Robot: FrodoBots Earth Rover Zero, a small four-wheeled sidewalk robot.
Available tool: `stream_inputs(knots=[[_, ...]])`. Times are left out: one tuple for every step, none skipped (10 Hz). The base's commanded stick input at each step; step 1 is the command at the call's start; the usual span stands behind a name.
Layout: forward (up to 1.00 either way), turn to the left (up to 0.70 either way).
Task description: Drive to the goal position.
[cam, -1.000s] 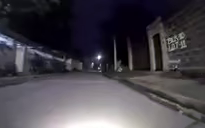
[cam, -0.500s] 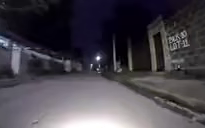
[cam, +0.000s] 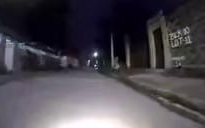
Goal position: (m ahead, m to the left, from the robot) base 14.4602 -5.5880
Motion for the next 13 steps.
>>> stream_inputs(knots=[[0.50, 0.00], [0.50, 0.00], [0.50, 0.00], [0.50, 0.00], [0.50, 0.00], [0.50, 0.00], [0.50, 0.00], [0.50, 0.00], [0.50, 0.00], [0.50, 0.00], [0.50, 0.00], [0.50, 0.00], [0.50, 0.00]])
